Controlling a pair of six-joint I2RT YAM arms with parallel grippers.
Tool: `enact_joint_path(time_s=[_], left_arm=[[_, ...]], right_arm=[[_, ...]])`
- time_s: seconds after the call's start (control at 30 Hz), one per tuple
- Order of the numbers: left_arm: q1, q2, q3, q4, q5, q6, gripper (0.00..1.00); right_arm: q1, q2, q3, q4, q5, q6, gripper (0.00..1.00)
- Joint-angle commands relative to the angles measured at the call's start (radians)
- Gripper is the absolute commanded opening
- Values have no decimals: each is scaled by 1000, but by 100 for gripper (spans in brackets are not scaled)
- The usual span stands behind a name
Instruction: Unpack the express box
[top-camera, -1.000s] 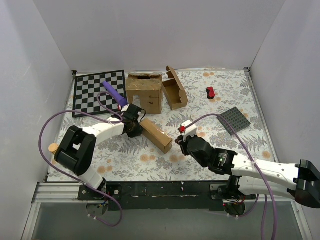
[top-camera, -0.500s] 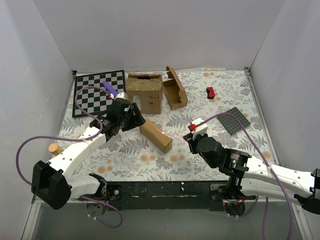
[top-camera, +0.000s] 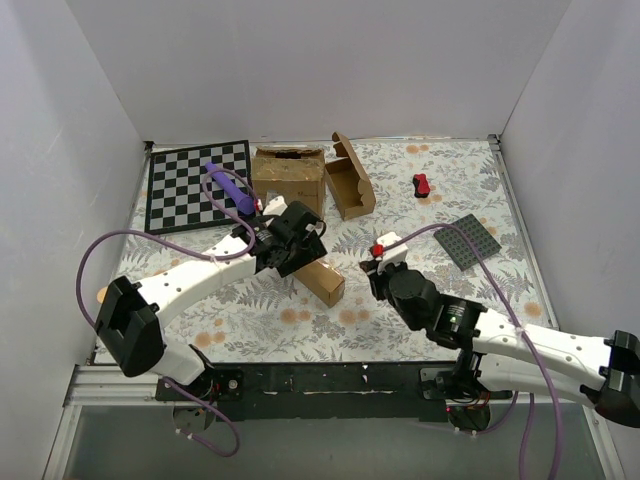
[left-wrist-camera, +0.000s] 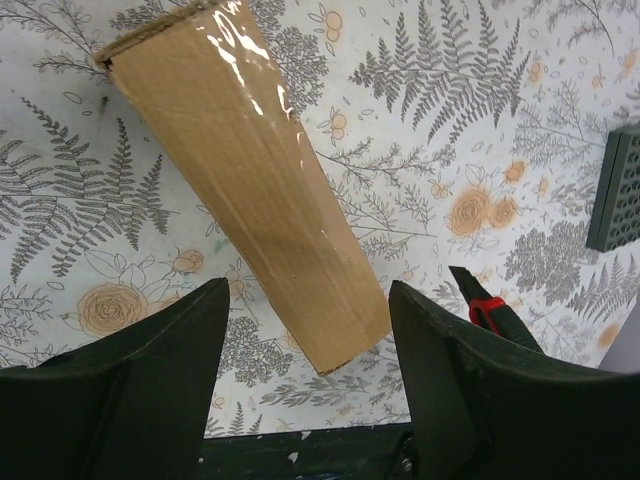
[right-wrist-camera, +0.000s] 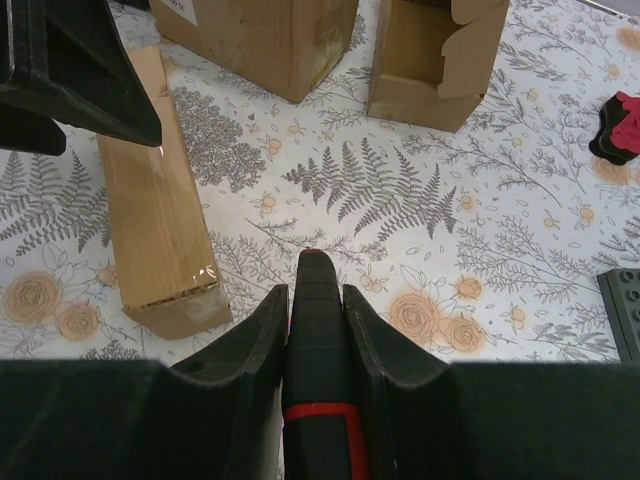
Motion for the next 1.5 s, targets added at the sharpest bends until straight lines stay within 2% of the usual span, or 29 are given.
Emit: enact_joint_path(time_s=[0.0,0.17,0.37,0.73,0.97,1.17,1.47], left_arm=[[6,-22,38,-73,-73,-105,65],[6,58,104,-211,-89,-171,67],[6,105,92,-181,-44,-191,68],[6,141,81,-205,-70,-150,68],[7,115,55,-202,-113,-108,68],[10,14,5,-49,-70,39,70],[13,64,64,-32,-3,189,73]], right_arm=[[-19,86,-4,239,-34,-28,1],[-20,171,3,292,-112,-13,1],[-17,201,22,269,-194,55,1],[41,243,65,256,-279,136,1],[64,243,85,219,-263,153,1],[63,215,76,187,-235,139,1],[64,177,63,142,-211,71,1]])
